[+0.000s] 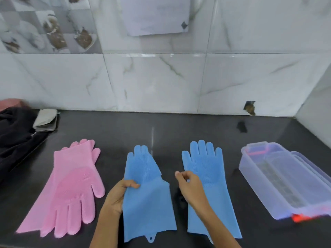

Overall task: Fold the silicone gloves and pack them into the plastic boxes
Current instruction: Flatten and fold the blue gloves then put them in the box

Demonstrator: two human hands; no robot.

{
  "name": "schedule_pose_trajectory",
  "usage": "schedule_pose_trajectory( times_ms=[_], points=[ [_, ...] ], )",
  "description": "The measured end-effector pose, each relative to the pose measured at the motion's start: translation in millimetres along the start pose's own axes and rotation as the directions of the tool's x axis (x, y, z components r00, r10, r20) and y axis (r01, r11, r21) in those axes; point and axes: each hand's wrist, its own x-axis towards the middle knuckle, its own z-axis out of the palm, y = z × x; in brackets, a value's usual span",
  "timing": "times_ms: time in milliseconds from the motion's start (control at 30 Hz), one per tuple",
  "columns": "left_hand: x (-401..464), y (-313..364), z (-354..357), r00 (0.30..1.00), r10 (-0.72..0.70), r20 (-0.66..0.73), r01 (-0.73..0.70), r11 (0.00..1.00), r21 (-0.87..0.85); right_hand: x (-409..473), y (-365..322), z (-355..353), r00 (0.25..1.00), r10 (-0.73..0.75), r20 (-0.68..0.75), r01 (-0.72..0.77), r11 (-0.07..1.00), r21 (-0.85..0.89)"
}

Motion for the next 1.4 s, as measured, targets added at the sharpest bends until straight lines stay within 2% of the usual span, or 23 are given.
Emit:
schedule_pose_trajectory(
  times_ms=[33, 67, 133, 200, 300, 500, 600, 667, 733, 800, 933, 1033, 1167, 1233, 1300, 1400],
  points=[
    [-0.7, 3.1, -7.3, 0.997, -0.012, 0.079, 0.016, 0.999, -0.05, 10.0, 3.5, 0.3, 0.997, 0.067, 0.034, -0.067, 0.998, -0.022],
    [-1.4, 4.2, -9.8, 0.992, -0.022, 0.122, 0.035, 0.994, -0.102, 18.4, 3.9, 3.0, 0.981, 0.147, 0.129, -0.149, 0.989, 0.002],
    [3.2, 6.4, -14.0, 0.993, -0.023, 0.113, 0.035, 0.994, -0.103, 30.2, -0.5, 11.6, 0.885, 0.283, 0.369, -0.352, 0.926, 0.134],
    [4.5, 3.0, -17.4, 0.985, -0.054, 0.161, 0.067, 0.995, -0.075, 39.8, -5.1, 22.6, 0.795, 0.321, 0.515, -0.49, 0.84, 0.232],
    [7.8, 0.6, -19.2, 0.988, -0.074, 0.137, 0.081, 0.996, -0.048, 50.0, -6.5, 41.7, 0.749, 0.305, 0.589, -0.583, 0.725, 0.366],
    [18.8, -3.4, -19.3, 0.997, -0.02, 0.077, 0.028, 0.993, -0.114, 61.0, -4.2, 57.1, 0.86, 0.108, 0.499, -0.458, 0.597, 0.659],
    [23.6, 1.6, -12.0, 0.993, -0.062, 0.102, 0.063, 0.998, -0.002, 69.7, -6.7, 45.6, 0.947, -0.027, 0.321, -0.26, 0.526, 0.81],
    [28.8, 5.0, -4.0, 0.992, -0.053, 0.114, 0.045, 0.997, 0.069, 76.3, -8.8, 32.7, 0.982, -0.049, 0.183, -0.126, 0.548, 0.827],
    [33.8, 8.0, 4.7, 0.992, -0.014, 0.122, 0.001, 0.994, 0.109, 78.9, -9.4, 19.9, 0.996, -0.05, 0.068, -0.017, 0.666, 0.746],
    [41.3, 13.8, 10.7, 0.993, 0.032, 0.117, -0.049, 0.988, 0.144, 80.7, -6.5, 13.4, 0.999, -0.049, 0.015, 0.029, 0.781, 0.624],
    [62.2, 31.9, 19.0, 0.992, 0.113, 0.061, -0.124, 0.968, 0.218, 82.8, -0.4, 11.5, 0.997, -0.05, -0.055, 0.068, 0.909, 0.41],
    [74.4, 42.6, 20.2, 0.97, 0.207, -0.129, -0.16, 0.939, 0.305, 83.9, 3.0, 14.5, 0.989, -0.09, -0.121, 0.121, 0.951, 0.285],
    [81.6, 45.4, 17.0, 0.835, 0.439, -0.331, -0.199, 0.803, 0.562, 77.1, 2.9, 16.7, 0.971, -0.148, -0.186, 0.182, 0.966, 0.184],
    [79.8, 41.5, 15.9, 0.78, 0.515, -0.355, -0.176, 0.725, 0.666, 69.0, 4.5, 12.6, 0.95, -0.146, -0.275, 0.179, 0.979, 0.098],
    [75.7, 34.9, 14.4, 0.756, 0.554, -0.349, -0.135, 0.653, 0.745, 56.9, 10.0, 5.2, 0.93, -0.128, -0.346, 0.153, 0.987, 0.044],
    [69.1, 22.4, 10.0, 0.725, 0.61, -0.321, -0.136, 0.583, 0.801, 35.5, 21.2, -6.0, 0.928, -0.109, -0.356, 0.091, 0.994, -0.066]
  ],
)
